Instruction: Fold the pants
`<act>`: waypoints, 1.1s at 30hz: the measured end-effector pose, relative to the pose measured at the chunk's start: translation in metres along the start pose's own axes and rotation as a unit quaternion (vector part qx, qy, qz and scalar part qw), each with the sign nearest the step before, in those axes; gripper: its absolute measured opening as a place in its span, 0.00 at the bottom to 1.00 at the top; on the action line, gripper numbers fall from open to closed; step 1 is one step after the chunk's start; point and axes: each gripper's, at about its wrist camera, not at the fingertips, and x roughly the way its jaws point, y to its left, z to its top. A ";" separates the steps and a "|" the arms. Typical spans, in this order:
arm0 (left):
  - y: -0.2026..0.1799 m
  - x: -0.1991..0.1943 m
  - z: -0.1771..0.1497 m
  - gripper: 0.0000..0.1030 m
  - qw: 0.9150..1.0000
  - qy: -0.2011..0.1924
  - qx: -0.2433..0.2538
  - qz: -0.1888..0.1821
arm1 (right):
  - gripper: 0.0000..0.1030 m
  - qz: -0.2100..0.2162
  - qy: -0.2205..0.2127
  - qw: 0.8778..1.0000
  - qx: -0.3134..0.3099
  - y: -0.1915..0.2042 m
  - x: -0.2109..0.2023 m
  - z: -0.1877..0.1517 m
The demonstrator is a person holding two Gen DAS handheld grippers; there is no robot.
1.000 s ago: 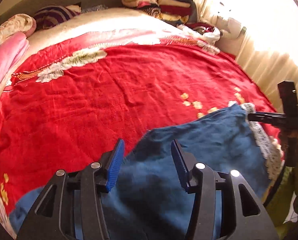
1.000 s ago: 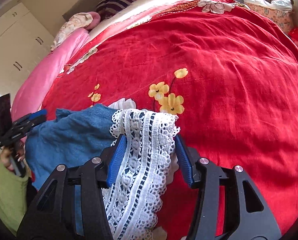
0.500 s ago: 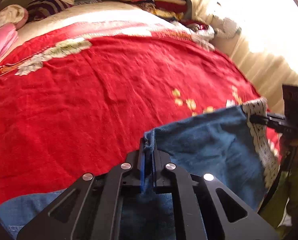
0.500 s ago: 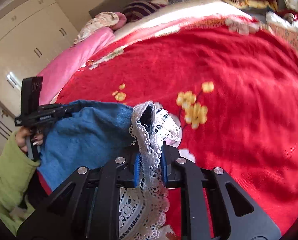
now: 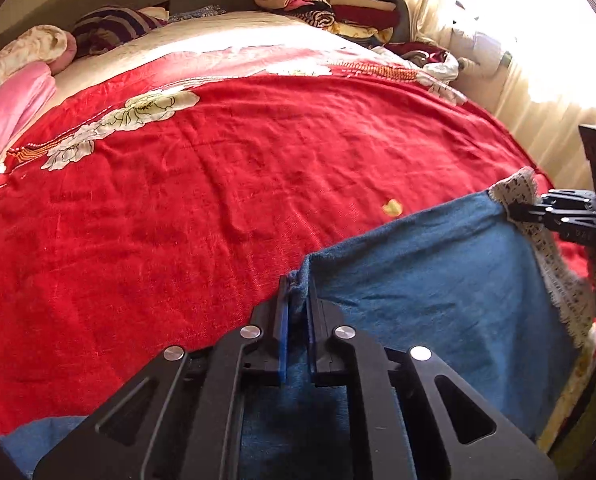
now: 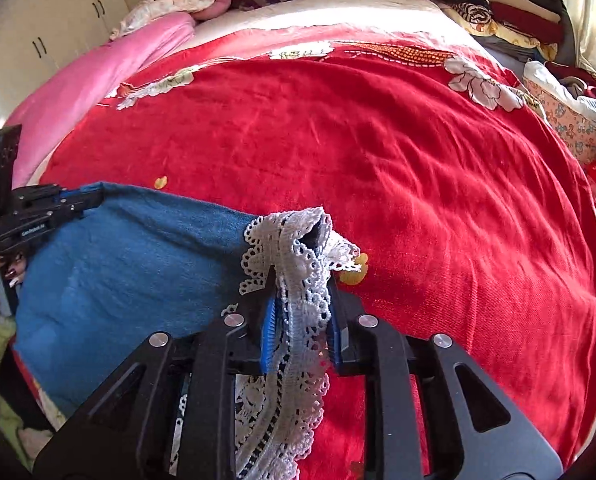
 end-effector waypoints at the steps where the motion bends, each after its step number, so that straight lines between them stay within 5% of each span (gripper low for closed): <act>1: 0.002 0.002 -0.001 0.11 1.000 0.000 -0.003 0.001 | 0.15 -0.001 -0.002 1.000 0.001 0.000 0.001 -0.001; 5: 0.007 -0.002 -0.002 0.17 1.000 -0.009 -0.016 0.004 | 0.33 0.001 -0.017 1.000 0.026 -0.006 -0.010 -0.004; 14: 0.020 -0.086 -0.040 0.23 0.996 -0.067 -0.048 0.022 | 0.44 0.064 -0.092 0.990 0.091 -0.007 -0.099 -0.057; 21: 0.013 -0.128 -0.103 0.29 0.997 -0.064 -0.051 0.016 | 0.44 0.079 -0.049 0.989 0.112 0.009 -0.101 -0.102; 25: -0.001 -0.129 -0.129 0.41 0.998 -0.047 -0.013 0.046 | 0.44 0.069 -0.033 0.989 0.127 0.006 -0.095 -0.106; 31: 0.000 -0.122 -0.148 0.42 0.997 -0.027 -0.007 0.076 | 0.44 0.070 0.033 0.989 0.127 0.011 -0.065 -0.115; 33: 0.004 -0.125 -0.149 0.42 0.997 -0.029 -0.012 0.076 | 0.20 0.081 0.038 0.989 0.114 0.017 -0.064 -0.116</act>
